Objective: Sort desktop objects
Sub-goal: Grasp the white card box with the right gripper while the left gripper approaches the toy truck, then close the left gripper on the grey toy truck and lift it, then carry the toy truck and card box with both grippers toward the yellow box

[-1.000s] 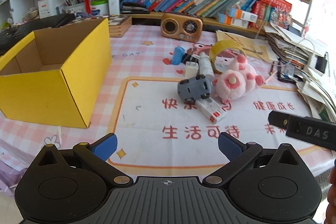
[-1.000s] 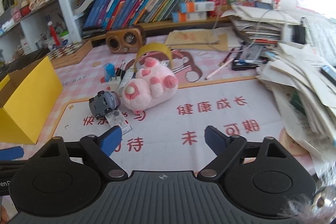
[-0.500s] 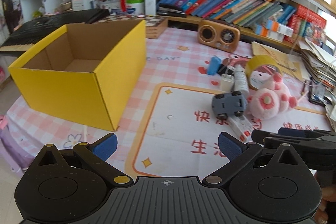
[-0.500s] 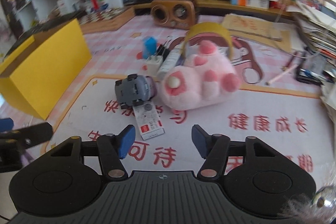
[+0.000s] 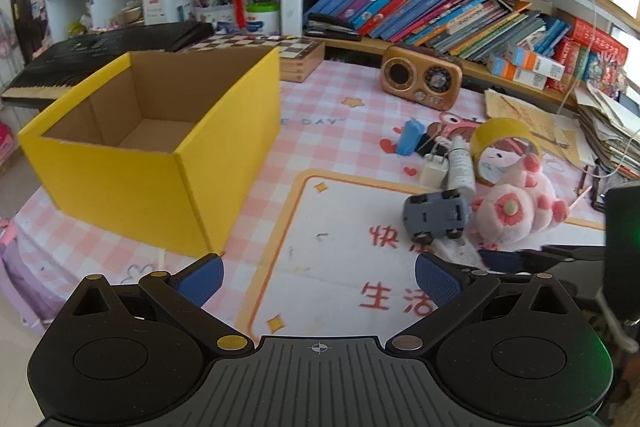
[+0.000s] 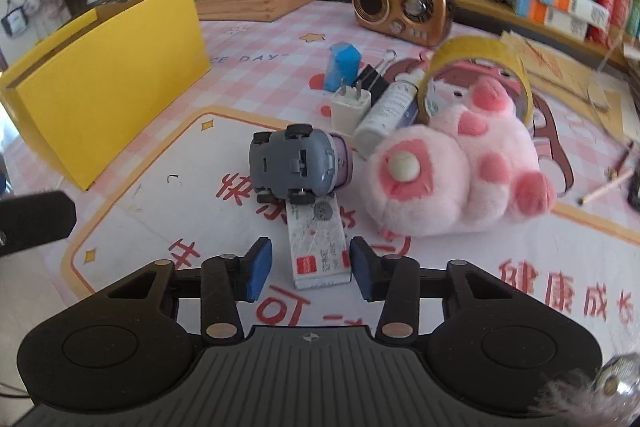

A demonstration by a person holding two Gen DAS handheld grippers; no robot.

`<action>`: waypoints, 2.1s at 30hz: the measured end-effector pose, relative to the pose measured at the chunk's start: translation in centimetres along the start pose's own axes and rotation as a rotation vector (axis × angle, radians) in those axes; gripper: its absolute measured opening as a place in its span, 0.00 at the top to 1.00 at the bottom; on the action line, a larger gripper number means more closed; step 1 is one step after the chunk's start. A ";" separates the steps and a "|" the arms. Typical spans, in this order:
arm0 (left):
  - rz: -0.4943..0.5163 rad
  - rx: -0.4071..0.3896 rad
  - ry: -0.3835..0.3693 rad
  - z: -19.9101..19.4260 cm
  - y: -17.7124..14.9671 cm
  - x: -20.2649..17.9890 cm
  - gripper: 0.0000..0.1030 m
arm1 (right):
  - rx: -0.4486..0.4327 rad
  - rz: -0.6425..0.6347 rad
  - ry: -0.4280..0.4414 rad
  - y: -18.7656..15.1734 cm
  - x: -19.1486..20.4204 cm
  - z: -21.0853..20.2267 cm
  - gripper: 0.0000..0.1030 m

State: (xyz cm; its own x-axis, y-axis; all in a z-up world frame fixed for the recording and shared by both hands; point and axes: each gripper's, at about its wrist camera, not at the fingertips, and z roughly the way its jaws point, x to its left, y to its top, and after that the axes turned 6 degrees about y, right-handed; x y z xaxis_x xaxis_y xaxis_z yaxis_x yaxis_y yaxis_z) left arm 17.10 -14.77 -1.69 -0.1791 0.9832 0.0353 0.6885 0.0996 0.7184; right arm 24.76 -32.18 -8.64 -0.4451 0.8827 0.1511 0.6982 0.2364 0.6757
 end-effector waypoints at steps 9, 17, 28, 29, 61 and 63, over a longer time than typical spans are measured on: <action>0.063 0.011 -0.079 2.8 1.2 -3.0 0.01 | 0.013 0.037 0.020 -1.2 -2.6 -3.0 0.73; 0.138 0.036 -0.170 5.5 1.5 -7.3 0.01 | 0.007 0.113 -0.063 -3.6 -5.1 -6.6 0.73; 0.257 0.071 -0.072 8.6 0.6 -11.7 0.23 | -0.024 0.193 -0.124 -5.0 -7.5 -8.8 0.73; 0.255 0.069 -0.066 8.7 0.6 -11.8 0.25 | -0.024 0.195 -0.124 -5.0 -7.5 -8.9 0.73; 0.102 -0.103 -0.243 -2.7 0.5 0.5 0.39 | -0.146 0.182 -0.098 -3.1 2.1 -12.1 0.73; 0.101 -0.109 -0.250 -3.2 0.1 1.5 0.39 | -0.145 0.179 -0.099 -3.1 3.4 -12.0 0.73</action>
State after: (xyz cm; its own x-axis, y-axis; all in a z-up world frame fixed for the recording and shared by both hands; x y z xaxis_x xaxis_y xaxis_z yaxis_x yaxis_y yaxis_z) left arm 14.67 -13.75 0.68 0.0746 0.9958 -0.0528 0.6120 -0.0039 0.7908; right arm 14.34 -34.85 -1.56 -0.2593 0.9423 0.2115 0.6704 0.0180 0.7418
